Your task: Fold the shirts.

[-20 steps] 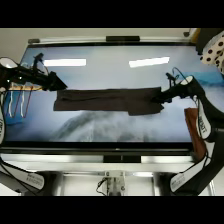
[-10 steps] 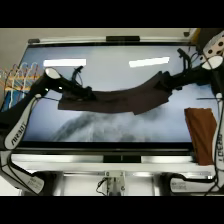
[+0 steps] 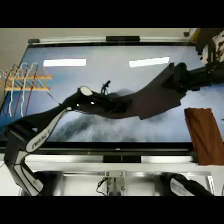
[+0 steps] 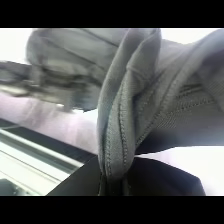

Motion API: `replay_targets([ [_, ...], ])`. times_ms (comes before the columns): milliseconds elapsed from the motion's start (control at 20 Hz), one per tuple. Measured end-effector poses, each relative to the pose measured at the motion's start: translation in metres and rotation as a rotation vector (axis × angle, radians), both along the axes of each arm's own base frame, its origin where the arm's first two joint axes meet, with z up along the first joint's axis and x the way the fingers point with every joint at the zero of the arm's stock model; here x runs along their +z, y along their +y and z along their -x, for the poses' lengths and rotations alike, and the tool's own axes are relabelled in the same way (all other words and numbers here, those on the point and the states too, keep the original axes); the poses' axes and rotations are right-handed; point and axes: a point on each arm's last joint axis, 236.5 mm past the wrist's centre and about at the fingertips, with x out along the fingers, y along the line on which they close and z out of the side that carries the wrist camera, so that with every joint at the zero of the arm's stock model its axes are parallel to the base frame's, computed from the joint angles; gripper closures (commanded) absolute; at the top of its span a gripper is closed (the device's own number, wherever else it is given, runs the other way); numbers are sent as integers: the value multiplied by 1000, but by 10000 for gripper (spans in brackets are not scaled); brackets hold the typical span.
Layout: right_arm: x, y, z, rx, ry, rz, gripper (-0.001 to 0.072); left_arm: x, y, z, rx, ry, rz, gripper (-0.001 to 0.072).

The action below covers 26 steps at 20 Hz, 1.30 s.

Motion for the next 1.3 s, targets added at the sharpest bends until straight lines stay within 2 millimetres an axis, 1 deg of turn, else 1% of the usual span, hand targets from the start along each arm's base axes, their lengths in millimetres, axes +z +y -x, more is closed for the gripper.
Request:
replay_targets([
  [100,12,1,11,-10,-17,-1,633,-7,-21,14,-5,21,15,675],
  [150,17,2,15,-15,-22,-3,634,-7,-28,18,-3,28,24,676],
  [200,19,2,16,-24,-23,-6,634,-7,-31,17,7,27,30,675],
  [300,20,3,18,-30,-18,-10,634,1,-28,9,18,9,47,676],
  [350,19,6,17,-28,-12,-12,634,11,-19,1,25,-4,60,676],
  [400,15,11,14,-17,-5,-11,634,22,-6,-11,39,-24,70,676],
  [450,8,17,10,-7,6,-7,634,34,10,-23,53,-46,74,675],
  [550,-8,34,0,28,28,3,634,65,54,-52,99,-104,85,675],
  [600,-18,47,-6,52,40,5,634,84,82,-67,134,-139,90,675],
  [700,-40,76,-20,89,56,7,635,125,141,-92,210,-211,100,675],
  [800,-66,106,-35,117,70,5,634,165,203,-105,289,-284,102,675],
  [850,-81,122,-43,124,75,1,634,184,230,-106,322,-319,102,674],
  [950,-113,151,-57,130,89,0,634,218,283,-101,383,-389,91,674],
  [1050,-139,180,-71,124,91,-20,634,247,322,-90,431,-449,75,674],
  [1150,-163,210,-81,120,98,-53,634,267,347,-77,456,-492,55,674],
  [1200,-170,224,-86,112,97,-76,633,277,356,-72,473,-520,47,675],
  [1250,-178,236,-89,107,100,-96,615,283,361,-67,479,-538,39,674],
  [1300,-185,249,-90,104,109,-115,442,287,365,-63,480,-551,30,674],
])
